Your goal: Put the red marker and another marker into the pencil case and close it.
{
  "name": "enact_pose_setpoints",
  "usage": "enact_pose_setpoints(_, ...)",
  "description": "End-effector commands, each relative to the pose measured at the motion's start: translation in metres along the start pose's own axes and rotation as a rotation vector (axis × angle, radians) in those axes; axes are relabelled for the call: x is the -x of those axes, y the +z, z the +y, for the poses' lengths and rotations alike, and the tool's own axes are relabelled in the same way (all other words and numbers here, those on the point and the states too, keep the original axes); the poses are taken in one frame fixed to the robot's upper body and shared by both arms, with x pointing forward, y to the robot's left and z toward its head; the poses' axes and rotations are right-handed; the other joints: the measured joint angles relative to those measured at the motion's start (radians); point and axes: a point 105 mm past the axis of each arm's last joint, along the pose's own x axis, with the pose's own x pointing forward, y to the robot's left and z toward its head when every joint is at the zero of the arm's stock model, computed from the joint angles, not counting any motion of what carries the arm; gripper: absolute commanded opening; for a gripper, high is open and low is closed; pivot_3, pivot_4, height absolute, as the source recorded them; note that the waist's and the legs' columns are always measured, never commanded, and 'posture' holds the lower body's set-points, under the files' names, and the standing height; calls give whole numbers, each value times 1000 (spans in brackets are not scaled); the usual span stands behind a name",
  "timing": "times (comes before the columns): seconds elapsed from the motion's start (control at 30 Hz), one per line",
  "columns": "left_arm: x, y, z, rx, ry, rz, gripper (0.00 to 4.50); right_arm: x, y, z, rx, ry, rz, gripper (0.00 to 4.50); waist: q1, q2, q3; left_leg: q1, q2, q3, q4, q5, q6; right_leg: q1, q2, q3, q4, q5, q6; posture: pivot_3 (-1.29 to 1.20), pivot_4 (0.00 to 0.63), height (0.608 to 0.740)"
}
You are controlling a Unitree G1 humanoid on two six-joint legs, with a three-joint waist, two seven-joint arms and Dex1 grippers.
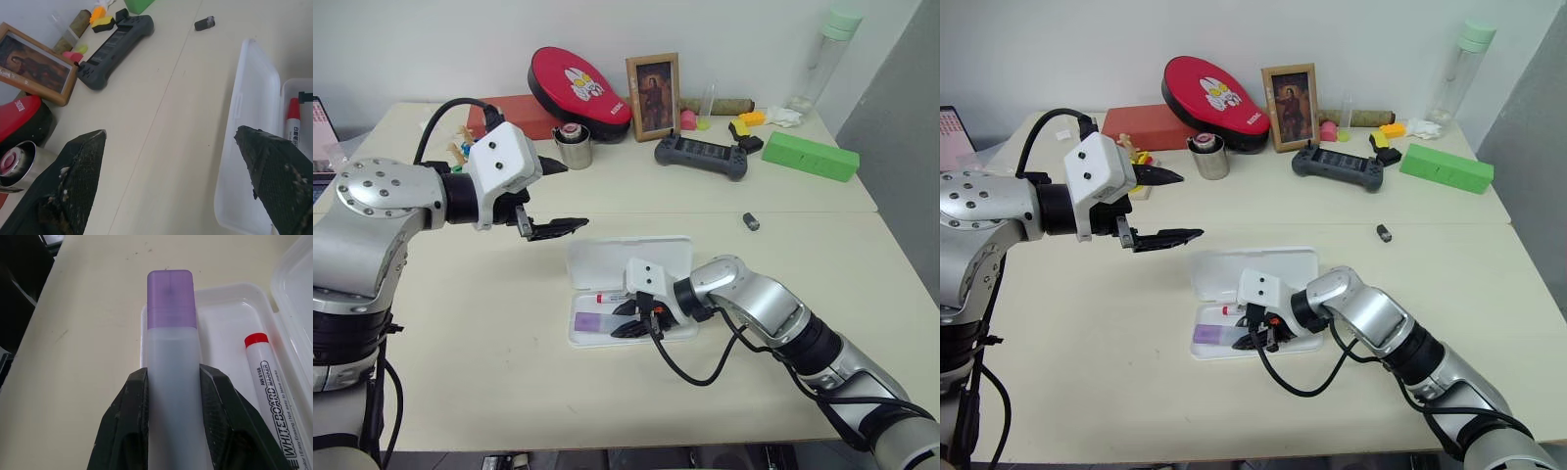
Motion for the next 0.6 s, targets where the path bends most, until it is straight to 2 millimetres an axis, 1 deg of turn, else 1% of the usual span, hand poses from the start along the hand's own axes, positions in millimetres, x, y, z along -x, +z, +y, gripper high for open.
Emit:
enact_pose_setpoints(0.03, 7, 11, 5, -48, 32, -7, 4500, -2, -4, -1, 51, 6, 15, 1790, 0, 0, 0, 0, 0, 0, 0, 0, 0, 0, 0, 0, 0, 0, 0, 0, 150, 740)
enact_pose_setpoints(0.1, 8, 10, 5, -49, 33, -6, 4500, 0, -4, -2, 50, 5, 9, 2206, 0, 0, 0, 0, 0, 0, 0, 0, 0, 0, 0, 0, 0, 0, 0, 0, 150, 740)
enact_pose_setpoints(0.23, 6, 10, 5, -46, 32, -8, 4500, 1, -4, -3, 46, -5, 3, 3258, 0, 0, 0, 0, 0, 0, 0, 0, 0, 0, 0, 0, 0, 0, 0, 0, 150, 740)
enact_pose_setpoints(0.4, 4, 10, 4, -39, 28, -15, 4500, 10, 14, -6, 18, -16, -64, 4443, 0, 0, 0, 0, 0, 0, 0, 0, 0, 0, 0, 0, 0, 0, 0, 0, 150, 740)
enact_pose_setpoints(0.53, 5, 10, 2, -28, 14, -22, 4500, 25, 35, -9, -14, -27, -137, 4443, 0, 0, 0, 0, 0, 0, 0, 0, 0, 0, 0, 0, 0, 0, 0, 0, 150, 740)
enact_pose_setpoints(0.6, 8, 10, -2, -5, -12, -30, 4500, 44, 56, -11, -35, -39, -202, 4443, 0, 0, 0, 0, 0, 0, 0, 0, 0, 0, 0, 0, 1, 0, 0, 0, 150, 740)
